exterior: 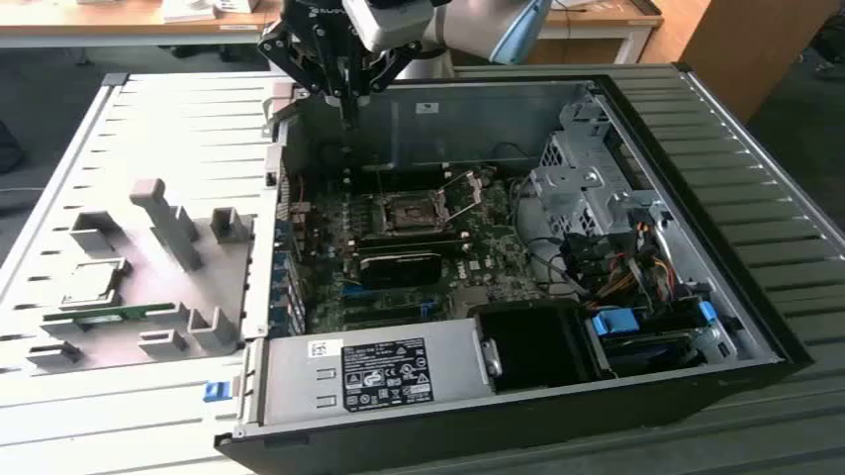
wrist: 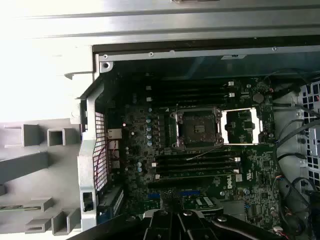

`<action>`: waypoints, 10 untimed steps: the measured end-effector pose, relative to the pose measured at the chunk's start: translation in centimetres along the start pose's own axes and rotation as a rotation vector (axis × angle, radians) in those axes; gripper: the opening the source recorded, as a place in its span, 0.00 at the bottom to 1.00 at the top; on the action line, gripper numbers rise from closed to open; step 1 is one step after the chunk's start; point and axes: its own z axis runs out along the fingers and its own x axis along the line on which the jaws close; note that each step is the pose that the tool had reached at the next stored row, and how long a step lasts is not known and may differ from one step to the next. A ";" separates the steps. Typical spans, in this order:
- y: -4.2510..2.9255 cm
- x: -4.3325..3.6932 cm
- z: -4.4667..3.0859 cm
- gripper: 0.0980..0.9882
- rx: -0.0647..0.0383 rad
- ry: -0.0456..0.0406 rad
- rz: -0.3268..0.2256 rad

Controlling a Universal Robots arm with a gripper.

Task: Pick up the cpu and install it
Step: 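Reach for the cpu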

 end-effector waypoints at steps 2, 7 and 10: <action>0.00 0.00 0.00 0.01 0.000 0.0000 0.000; 0.00 0.00 0.00 0.01 0.000 0.0000 0.000; 0.00 0.06 -0.01 0.01 0.000 0.0000 0.000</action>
